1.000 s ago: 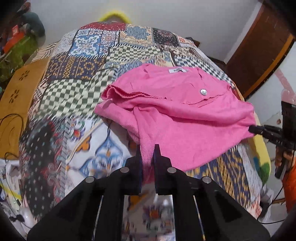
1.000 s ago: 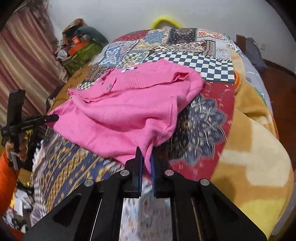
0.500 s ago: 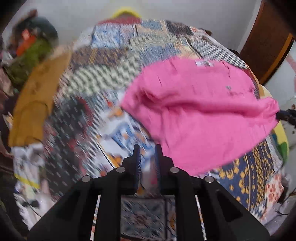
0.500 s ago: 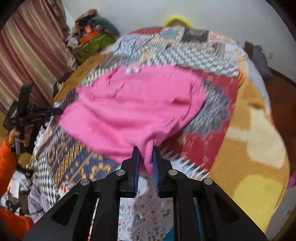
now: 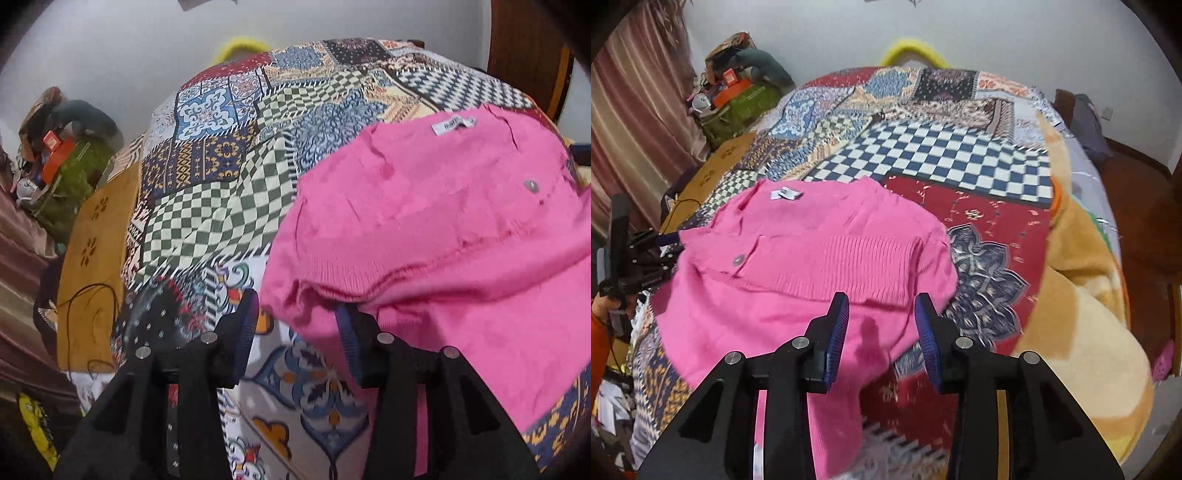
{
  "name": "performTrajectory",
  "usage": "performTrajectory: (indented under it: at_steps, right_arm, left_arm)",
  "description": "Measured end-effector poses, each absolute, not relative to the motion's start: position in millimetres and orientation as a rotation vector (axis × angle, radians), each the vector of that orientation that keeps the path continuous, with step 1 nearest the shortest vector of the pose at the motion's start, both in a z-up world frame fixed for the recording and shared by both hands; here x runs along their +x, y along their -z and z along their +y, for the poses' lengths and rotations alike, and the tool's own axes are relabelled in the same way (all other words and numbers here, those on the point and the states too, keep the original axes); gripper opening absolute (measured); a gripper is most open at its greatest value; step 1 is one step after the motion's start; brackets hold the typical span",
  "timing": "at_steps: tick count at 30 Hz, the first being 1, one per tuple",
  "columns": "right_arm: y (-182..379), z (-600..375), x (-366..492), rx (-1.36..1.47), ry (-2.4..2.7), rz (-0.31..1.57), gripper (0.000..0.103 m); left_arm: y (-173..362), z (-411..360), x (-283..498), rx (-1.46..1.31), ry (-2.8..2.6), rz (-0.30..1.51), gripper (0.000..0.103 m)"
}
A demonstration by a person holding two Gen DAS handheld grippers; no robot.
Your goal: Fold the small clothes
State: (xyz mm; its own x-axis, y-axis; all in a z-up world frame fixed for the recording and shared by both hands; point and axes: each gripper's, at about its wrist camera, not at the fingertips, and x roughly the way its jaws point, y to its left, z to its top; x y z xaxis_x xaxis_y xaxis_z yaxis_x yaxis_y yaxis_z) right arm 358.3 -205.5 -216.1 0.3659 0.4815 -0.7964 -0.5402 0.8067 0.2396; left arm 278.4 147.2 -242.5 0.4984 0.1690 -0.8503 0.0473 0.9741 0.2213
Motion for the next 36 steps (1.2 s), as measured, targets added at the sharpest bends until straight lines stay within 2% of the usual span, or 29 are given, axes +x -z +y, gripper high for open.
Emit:
performTrajectory:
  at_steps: [1, 3, 4, 5, 8, 19, 29, 30, 32, 33, 34, 36]
  right_arm:
    - [220, -203, 361, -0.064, -0.658, 1.009, 0.032]
    - [226, -199, 365, -0.069, -0.658, 1.018, 0.022]
    - [228, -198, 367, -0.072, -0.66, 1.021, 0.011]
    - [229, -197, 369, -0.069, -0.665, 1.025, 0.008]
    - [224, -199, 367, -0.058, -0.688, 1.013, 0.006]
    - [173, -202, 391, -0.012, -0.7, 0.902, 0.005]
    - [180, -203, 431, 0.031, -0.569, 0.904, 0.005]
    - [179, -204, 430, 0.028, -0.562, 0.901, 0.005]
    - [177, -207, 426, 0.02, -0.559, 0.904, 0.006]
    - [176, -208, 425, 0.022, -0.566, 0.915, 0.008]
    - [176, -210, 424, 0.027, -0.572, 0.927, 0.012]
    - [174, -216, 413, 0.032, -0.593, 0.94, 0.021]
  left_arm:
    - [240, 149, 281, 0.22, -0.072, 1.034, 0.038]
    - [236, 153, 282, 0.2, -0.061, 1.016, 0.027]
    - [233, 157, 284, 0.177, -0.05, 1.006, 0.017]
    - [231, 159, 285, 0.161, -0.043, 1.002, 0.008]
    - [228, 164, 292, 0.107, -0.018, 1.01, 0.003]
    - [198, 174, 332, -0.04, -0.029, 0.997, 0.002]
    - [226, 198, 371, -0.124, -0.122, 1.092, 0.003]
    - [226, 199, 371, -0.123, -0.137, 1.087, 0.004]
    - [226, 204, 368, -0.158, -0.14, 1.087, 0.02]
    - [226, 207, 362, -0.196, -0.131, 1.09, 0.022]
    - [225, 208, 357, -0.216, -0.121, 1.091, 0.029]
    - [224, 206, 346, -0.215, -0.097, 1.095, 0.031]
